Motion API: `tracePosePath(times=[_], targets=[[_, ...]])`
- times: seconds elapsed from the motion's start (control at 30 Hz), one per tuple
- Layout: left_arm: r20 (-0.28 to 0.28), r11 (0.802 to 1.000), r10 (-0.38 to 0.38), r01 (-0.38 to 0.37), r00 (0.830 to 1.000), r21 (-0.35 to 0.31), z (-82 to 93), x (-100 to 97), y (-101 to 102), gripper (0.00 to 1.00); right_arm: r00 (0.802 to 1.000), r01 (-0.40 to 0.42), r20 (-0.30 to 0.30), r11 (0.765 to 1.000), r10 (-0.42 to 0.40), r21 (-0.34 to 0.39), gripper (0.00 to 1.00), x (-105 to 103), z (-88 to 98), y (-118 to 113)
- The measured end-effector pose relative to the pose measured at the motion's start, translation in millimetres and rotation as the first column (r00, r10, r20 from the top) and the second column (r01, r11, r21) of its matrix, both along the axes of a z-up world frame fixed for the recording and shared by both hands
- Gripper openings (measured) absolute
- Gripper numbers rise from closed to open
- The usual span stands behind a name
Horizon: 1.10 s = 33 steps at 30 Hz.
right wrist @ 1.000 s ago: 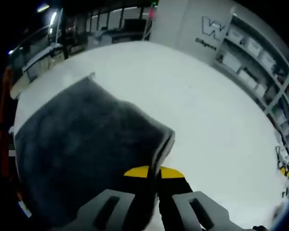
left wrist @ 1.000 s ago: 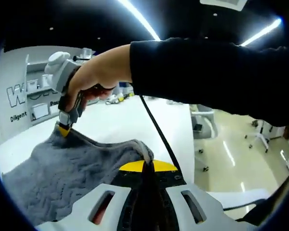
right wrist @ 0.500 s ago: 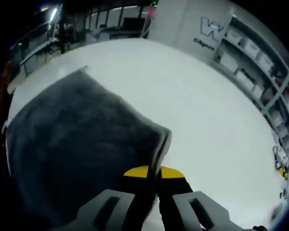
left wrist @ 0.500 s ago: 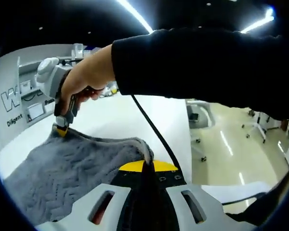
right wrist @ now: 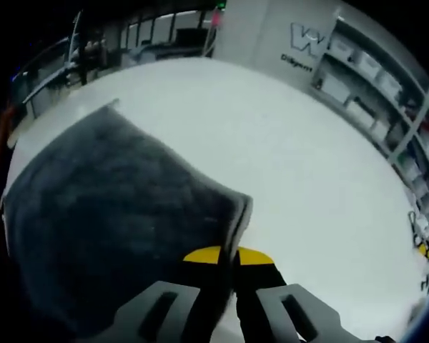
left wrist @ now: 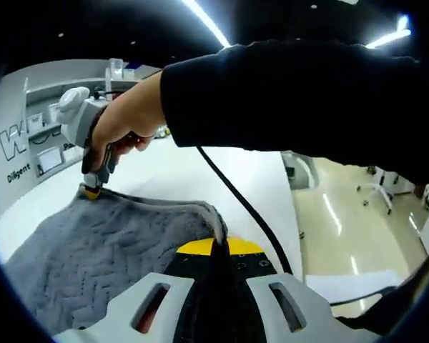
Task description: Open the folded towel by lifting each exposed corner and separating the folded layers until the towel lies flat within the target outline without major curled edges
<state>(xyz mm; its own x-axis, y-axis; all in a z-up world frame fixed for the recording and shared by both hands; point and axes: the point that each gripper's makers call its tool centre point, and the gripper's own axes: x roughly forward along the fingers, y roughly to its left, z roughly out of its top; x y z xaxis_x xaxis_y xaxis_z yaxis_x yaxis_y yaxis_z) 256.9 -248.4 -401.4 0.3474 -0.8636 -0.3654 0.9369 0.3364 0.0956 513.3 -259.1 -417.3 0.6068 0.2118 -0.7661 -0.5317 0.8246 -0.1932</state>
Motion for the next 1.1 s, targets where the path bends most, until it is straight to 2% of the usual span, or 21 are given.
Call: tracePosePath(times=[0.3,0.4,0.43,0.47,0.53,0.57,0.63,0.7,0.83,0.93,0.97,1.1], targets=[[0.024,1.000,-0.011,0.011,1.000,0.016,-1.7,-1.7,-5.9,0.03,1.000,0.000,0.010,1.000,0.000,-0.007,0.00,4.3,-0.7,0.6],[0.049,0.999,-0.028,0.026,0.998,0.039,-2.9,-3.5,-9.4,0.03,1.000,0.004,0.015,1.000,-0.004,0.005,0.00,4.1,-0.9,0.7],[0.071,0.998,-0.040,0.036,0.997,0.056,-3.3,-3.7,-9.7,0.03,1.000,0.004,0.015,1.000,-0.004,0.008,0.00,3.9,-1.0,0.7],[0.107,0.993,-0.071,0.061,0.992,0.100,-4.6,-4.5,-9.3,0.03,1.000,0.007,0.016,1.000,-0.007,0.010,0.00,4.0,-1.0,0.4],[0.191,0.977,-0.130,0.093,0.973,0.190,-3.7,-2.4,-8.5,0.03,1.000,0.023,0.016,1.000,-0.023,0.013,0.00,5.1,-1.0,-1.1],[0.160,0.972,-0.136,0.101,0.978,0.210,-4.7,-2.8,-8.4,0.03,0.999,0.024,0.023,1.000,-0.024,0.010,0.00,6.6,-1.3,-1.8],[0.157,0.974,-0.134,0.100,0.979,0.204,-3.2,-1.3,-10.4,0.03,0.999,0.034,0.023,0.999,-0.035,0.020,0.00,10.1,-1.1,-3.6],[0.202,0.971,-0.140,0.095,0.969,0.217,-4.5,-1.2,-11.1,0.03,0.999,0.037,0.019,0.999,-0.037,0.024,0.00,11.5,-1.0,-4.0],[0.244,0.970,-0.143,0.087,0.959,0.228,-4.1,0.6,-13.4,0.03,0.999,0.034,0.027,0.999,-0.034,0.023,0.00,15.7,-0.7,-5.8],[0.245,0.971,-0.141,0.085,0.959,0.225,-3.6,7.5,-16.9,0.03,0.998,0.040,0.045,0.999,-0.041,0.027,0.00,19.6,-0.7,-7.9],[0.279,0.969,-0.154,0.089,0.948,0.231,-2.6,9.2,-19.2,0.03,0.998,0.042,0.053,0.999,-0.044,0.030,0.00,21.4,-0.5,-8.8],[0.306,0.970,-0.150,0.080,0.940,0.230,-4.9,5.2,-20.6,0.03,0.997,0.051,0.061,0.997,-0.055,0.057,0.00,23.0,-0.3,-9.9]])
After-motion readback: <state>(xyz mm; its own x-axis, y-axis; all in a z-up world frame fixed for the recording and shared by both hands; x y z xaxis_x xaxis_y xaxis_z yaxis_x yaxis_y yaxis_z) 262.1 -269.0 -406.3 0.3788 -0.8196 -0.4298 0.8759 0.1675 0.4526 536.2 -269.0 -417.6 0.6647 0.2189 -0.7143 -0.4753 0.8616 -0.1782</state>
